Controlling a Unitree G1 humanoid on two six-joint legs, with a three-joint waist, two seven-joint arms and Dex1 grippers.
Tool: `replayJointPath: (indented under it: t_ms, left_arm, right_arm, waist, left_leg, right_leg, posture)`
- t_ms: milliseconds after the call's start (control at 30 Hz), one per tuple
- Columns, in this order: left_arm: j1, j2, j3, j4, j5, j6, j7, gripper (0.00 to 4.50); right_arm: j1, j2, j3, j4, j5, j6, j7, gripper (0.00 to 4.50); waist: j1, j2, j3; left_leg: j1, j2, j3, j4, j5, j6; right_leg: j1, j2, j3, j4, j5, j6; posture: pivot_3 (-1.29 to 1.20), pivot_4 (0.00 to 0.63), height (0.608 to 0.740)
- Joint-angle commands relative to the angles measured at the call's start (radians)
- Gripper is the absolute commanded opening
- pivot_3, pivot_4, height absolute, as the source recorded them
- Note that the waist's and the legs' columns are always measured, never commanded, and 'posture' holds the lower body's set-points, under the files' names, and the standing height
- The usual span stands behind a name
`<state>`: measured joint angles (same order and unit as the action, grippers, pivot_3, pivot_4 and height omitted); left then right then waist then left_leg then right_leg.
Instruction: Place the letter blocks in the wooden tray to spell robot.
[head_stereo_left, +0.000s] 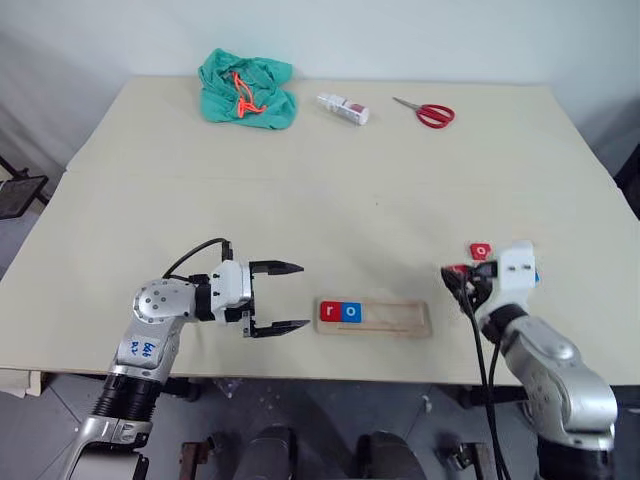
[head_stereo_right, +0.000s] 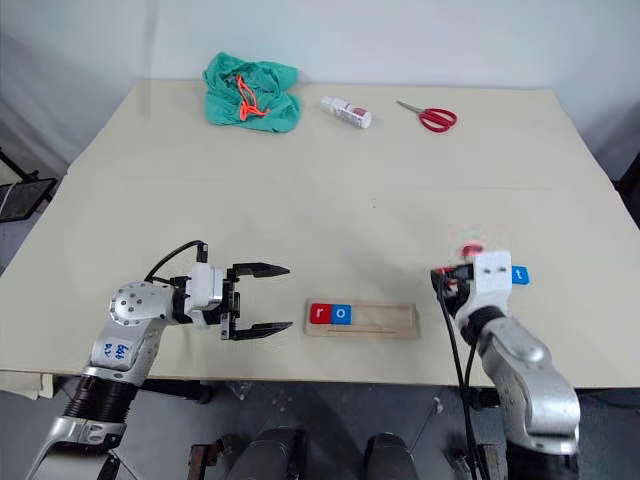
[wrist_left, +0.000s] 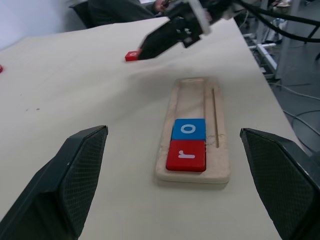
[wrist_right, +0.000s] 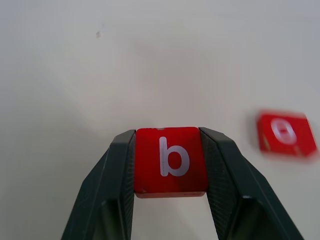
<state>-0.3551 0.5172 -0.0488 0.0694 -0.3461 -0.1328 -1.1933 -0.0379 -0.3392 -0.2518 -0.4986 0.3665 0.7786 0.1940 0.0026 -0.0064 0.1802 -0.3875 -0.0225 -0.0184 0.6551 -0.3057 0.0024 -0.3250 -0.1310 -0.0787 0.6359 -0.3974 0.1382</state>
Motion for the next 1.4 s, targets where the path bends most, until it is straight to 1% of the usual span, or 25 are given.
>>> replayJointPath:
  t_ms: [33, 200, 433, 667, 733, 833, 900, 933, 967, 1100, 1200, 1267, 1333, 1400]
  left_arm:
    - [-0.025, 0.000, 0.005, 0.010, -0.027, -0.017, -0.029, 4.50]
    - [-0.036, -0.002, 0.003, 0.027, -0.031, -0.014, -0.055, 4.50]
    - [-0.050, 0.013, 0.008, 0.065, -0.027, -0.021, -0.099, 4.50]
    - [-0.059, 0.011, 0.008, 0.079, -0.019, -0.032, -0.101, 4.50]
    - [-0.062, 0.010, 0.008, 0.083, -0.018, -0.035, -0.100, 4.50]
    - [-0.066, 0.010, 0.009, 0.088, -0.017, -0.039, -0.098, 4.50]
    - [-0.068, 0.011, 0.010, 0.092, -0.017, -0.041, -0.097, 4.50]
    - [-0.069, 0.011, 0.010, 0.092, -0.018, -0.041, -0.098, 4.50]
    - [-0.068, 0.011, 0.010, 0.091, -0.018, -0.041, -0.098, 4.50]
    - [-0.069, 0.013, 0.013, 0.096, -0.020, -0.045, -0.101, 4.50]
    - [-0.069, 0.014, 0.014, 0.107, -0.019, -0.052, -0.105, 4.50]
    - [-0.064, 0.014, 0.013, 0.103, -0.019, -0.052, -0.102, 4.50]
    - [-0.061, 0.017, 0.015, 0.101, -0.020, -0.053, -0.103, 4.50]
    - [-0.055, 0.022, 0.019, 0.100, -0.021, -0.054, -0.106, 4.50]
  right_arm:
    - [0.060, 0.017, -0.043, -0.143, 0.029, 0.048, -0.038, 1.48]
    - [0.150, 0.040, -0.070, -0.207, 0.042, 0.066, -0.057, 1.48]
    - [0.172, 0.045, -0.080, -0.177, 0.056, 0.056, -0.045, 1.48]
    - [0.196, 0.056, -0.081, -0.150, 0.060, 0.039, -0.032, 1.48]
    - [0.198, 0.053, -0.077, -0.144, 0.061, 0.031, -0.024, 2.23]
    - [0.199, 0.039, -0.079, -0.134, 0.059, 0.005, -0.004, 3.16]
    - [0.203, 0.012, -0.077, -0.131, 0.057, -0.027, 0.035, 3.94]
    - [0.205, -0.016, -0.092, -0.128, 0.069, -0.030, 0.070, 4.27]
    - [0.208, -0.046, -0.108, -0.123, 0.082, -0.032, 0.103, 4.48]
    - [0.219, -0.179, -0.150, -0.073, 0.117, -0.065, 0.258, 4.48]
    - [0.214, -0.320, -0.176, 0.030, 0.135, -0.119, 0.438, 4.48]
    - [0.158, -0.452, -0.178, 0.174, 0.125, -0.220, 0.618, 4.48]
    - [0.109, -0.537, -0.155, 0.273, 0.111, -0.294, 0.737, 4.48]
    - [0.062, -0.594, -0.112, 0.335, 0.101, -0.336, 0.826, 4.48]
  waist:
    - [-0.003, 0.000, 0.000]
    - [-0.005, 0.000, 0.000]
    - [-0.004, 0.000, 0.000]
    - [-0.004, 0.000, 0.000]
    - [-0.004, 0.000, 0.000]
    - [-0.004, 0.000, 0.000]
    - [-0.004, 0.000, 0.000]
    - [-0.004, 0.000, 0.000]
    - [-0.004, 0.000, 0.000]
    - [-0.002, 0.000, 0.000]
    - [-0.002, 0.000, 0.000]
    - [-0.001, 0.000, 0.000]
    - [-0.003, 0.001, 0.000]
    - [-0.004, 0.001, 0.000]
  left_leg:
    - [0.000, 0.000, 0.000, 0.000, 0.000, 0.000]
    - [0.002, 0.001, 0.001, -0.002, 0.000, 0.000]
    - [0.002, 0.000, 0.001, -0.002, 0.000, 0.000]
    - [0.002, 0.000, 0.001, -0.002, 0.000, 0.000]
    - [0.002, 0.000, 0.001, -0.002, 0.000, 0.000]
    - [0.002, 0.000, 0.001, -0.002, 0.000, 0.000]
    - [0.002, 0.000, 0.001, -0.002, 0.000, 0.000]
    - [0.002, 0.000, 0.001, -0.002, 0.000, 0.000]
    - [0.002, 0.000, 0.001, -0.002, 0.000, 0.000]
    - [0.002, 0.000, 0.001, -0.002, 0.000, 0.000]
    - [0.002, 0.000, 0.001, -0.001, 0.001, 0.000]
    - [0.002, 0.000, 0.002, -0.002, 0.001, 0.001]
    - [0.001, -0.001, 0.003, -0.001, 0.002, 0.003]
    - [0.002, 0.000, 0.003, -0.002, 0.002, 0.003]
  right_leg:
    - [0.000, 0.000, 0.000, 0.000, 0.000, 0.000]
    - [0.000, 0.001, 0.001, 0.000, 0.000, 0.000]
    - [0.000, 0.001, 0.001, 0.000, 0.000, 0.000]
    - [0.000, 0.000, 0.001, 0.000, 0.000, 0.000]
    - [0.000, 0.000, 0.001, 0.000, 0.000, 0.000]
    - [0.000, 0.000, 0.001, 0.000, 0.000, 0.000]
    - [0.000, 0.000, 0.001, 0.000, 0.000, 0.000]
    - [0.000, 0.000, 0.001, 0.000, 0.000, 0.000]
    - [0.000, 0.001, 0.001, 0.000, 0.000, 0.000]
    - [0.000, 0.000, 0.001, 0.000, 0.000, 0.000]
    - [0.001, 0.000, 0.001, -0.001, 0.000, 0.000]
    - [0.002, 0.000, 0.001, -0.003, 0.000, 0.001]
    - [0.003, 0.000, 0.001, -0.006, 0.001, 0.002]
    - [0.003, 0.000, 0.001, -0.008, 0.002, 0.003]
  posture:
    - [0.00, 0.150, 0.740]
    - [0.00, 0.150, 0.740]
    - [0.00, 0.150, 0.740]
    - [0.00, 0.150, 0.740]
    - [0.00, 0.150, 0.740]
    - [0.00, 0.150, 0.740]
    - [0.00, 0.150, 0.740]
    - [0.00, 0.150, 0.740]
    - [0.00, 0.150, 0.740]
    - [0.00, 0.150, 0.740]
    - [0.00, 0.150, 0.740]
    - [0.00, 0.150, 0.740]
    - [0.00, 0.150, 0.740]
    - [0.00, 0.150, 0.740]
